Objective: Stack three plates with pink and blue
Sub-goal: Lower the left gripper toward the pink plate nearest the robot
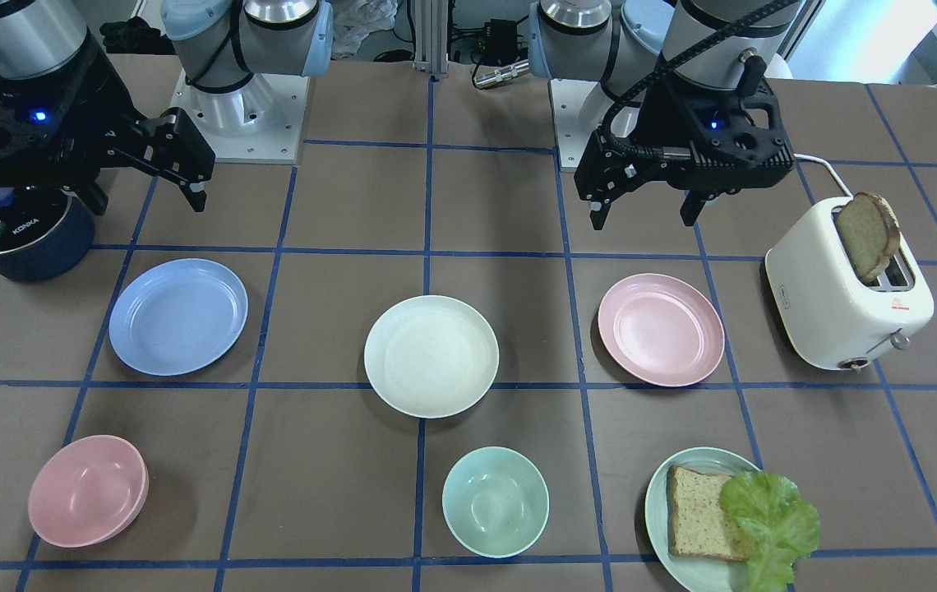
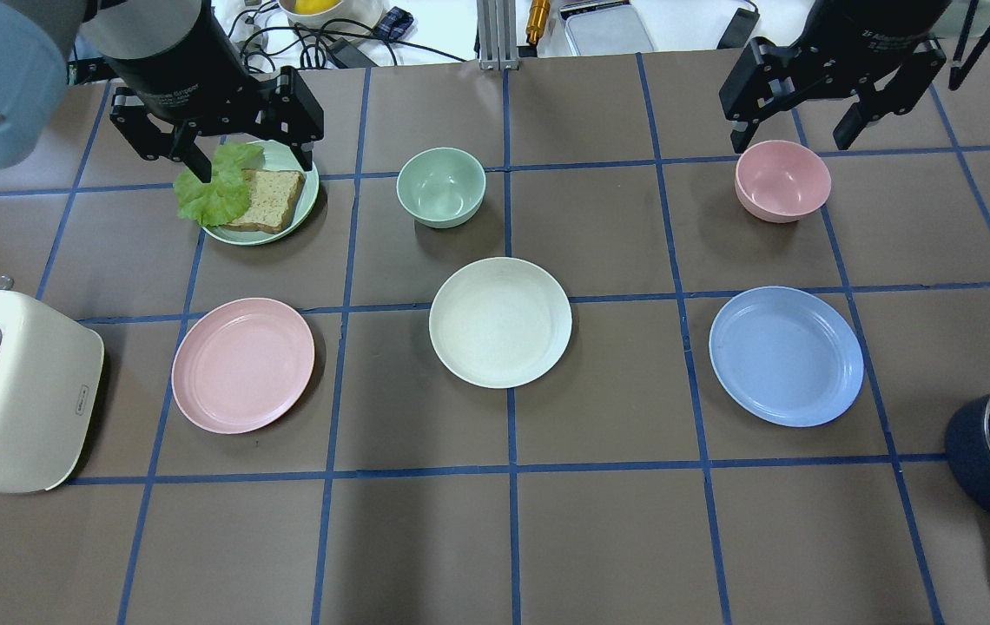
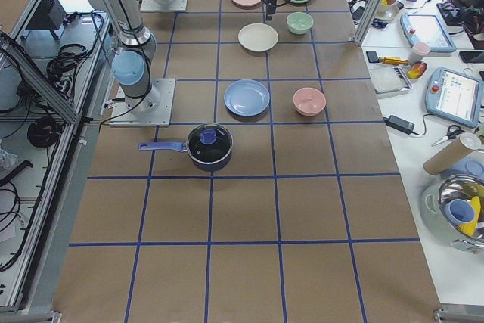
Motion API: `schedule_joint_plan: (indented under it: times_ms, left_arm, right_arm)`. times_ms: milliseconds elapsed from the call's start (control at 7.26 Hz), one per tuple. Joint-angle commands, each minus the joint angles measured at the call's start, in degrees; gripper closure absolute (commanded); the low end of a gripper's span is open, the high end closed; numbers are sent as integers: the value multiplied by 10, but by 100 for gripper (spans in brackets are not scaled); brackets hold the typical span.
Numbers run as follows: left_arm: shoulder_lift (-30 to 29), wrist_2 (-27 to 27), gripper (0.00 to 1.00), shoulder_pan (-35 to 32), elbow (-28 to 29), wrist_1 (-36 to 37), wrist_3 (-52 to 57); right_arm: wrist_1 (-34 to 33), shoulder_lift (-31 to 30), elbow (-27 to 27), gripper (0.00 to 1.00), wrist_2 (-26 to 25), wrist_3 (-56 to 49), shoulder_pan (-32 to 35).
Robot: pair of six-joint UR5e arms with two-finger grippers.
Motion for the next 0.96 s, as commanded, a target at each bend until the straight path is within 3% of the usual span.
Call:
schedule_joint_plan:
  times_ms: [0, 275, 826]
  left_arm:
    - [0, 0, 0, 0, 0, 0, 0]
    - [1, 0, 0, 0, 0, -1, 0]
    - [-19, -2, 0, 0, -9, 18, 1]
  right_arm:
    - [-1, -18, 22, 0, 1, 11, 13]
    - [-5, -39, 54, 0, -7, 18, 13]
    - [-14, -24, 46, 0, -7, 0, 7]
